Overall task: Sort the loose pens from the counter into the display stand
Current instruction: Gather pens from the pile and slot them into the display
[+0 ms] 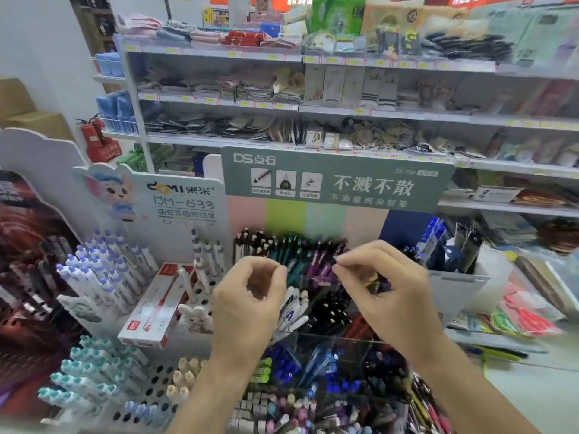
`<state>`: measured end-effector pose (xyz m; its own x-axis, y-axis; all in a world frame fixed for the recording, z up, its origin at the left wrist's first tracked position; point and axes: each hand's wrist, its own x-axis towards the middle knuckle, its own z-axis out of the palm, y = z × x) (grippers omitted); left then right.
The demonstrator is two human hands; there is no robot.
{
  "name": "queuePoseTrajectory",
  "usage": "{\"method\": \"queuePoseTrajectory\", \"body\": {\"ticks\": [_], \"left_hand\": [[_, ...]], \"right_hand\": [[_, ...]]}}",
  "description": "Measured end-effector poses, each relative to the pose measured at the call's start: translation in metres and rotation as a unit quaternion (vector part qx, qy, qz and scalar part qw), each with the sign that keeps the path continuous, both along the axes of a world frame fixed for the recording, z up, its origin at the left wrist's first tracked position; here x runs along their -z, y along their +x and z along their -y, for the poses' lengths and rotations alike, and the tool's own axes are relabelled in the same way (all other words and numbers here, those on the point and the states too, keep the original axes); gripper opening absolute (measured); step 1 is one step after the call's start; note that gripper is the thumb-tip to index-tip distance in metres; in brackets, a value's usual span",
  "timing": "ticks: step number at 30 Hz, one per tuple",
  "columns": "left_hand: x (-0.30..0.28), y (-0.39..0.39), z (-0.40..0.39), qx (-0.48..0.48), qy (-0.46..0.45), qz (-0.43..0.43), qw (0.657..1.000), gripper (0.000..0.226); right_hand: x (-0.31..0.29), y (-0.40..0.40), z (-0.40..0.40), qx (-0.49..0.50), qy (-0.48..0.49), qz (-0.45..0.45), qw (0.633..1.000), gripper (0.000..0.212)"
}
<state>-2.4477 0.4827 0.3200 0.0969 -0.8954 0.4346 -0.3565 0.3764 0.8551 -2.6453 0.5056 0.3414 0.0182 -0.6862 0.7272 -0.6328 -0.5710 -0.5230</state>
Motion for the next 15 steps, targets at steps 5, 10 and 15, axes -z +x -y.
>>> {"method": "queuePoseTrajectory", "body": {"ticks": [5,10,15], "left_hand": [[0.014,-0.088,-0.056,0.195,0.066,-0.011,0.978,0.013],[0.068,-0.187,-0.102,0.307,0.178,0.019,0.935,0.014],[0.160,-0.269,-0.125,0.287,0.308,0.146,0.895,0.014]], "right_hand": [[0.036,-0.095,-0.096,0.136,0.072,0.119,0.981,0.010],[0.112,-0.197,-0.151,0.270,0.203,0.263,0.904,0.016],[0.225,-0.279,-0.155,0.331,0.395,0.229,0.826,0.023]]}}
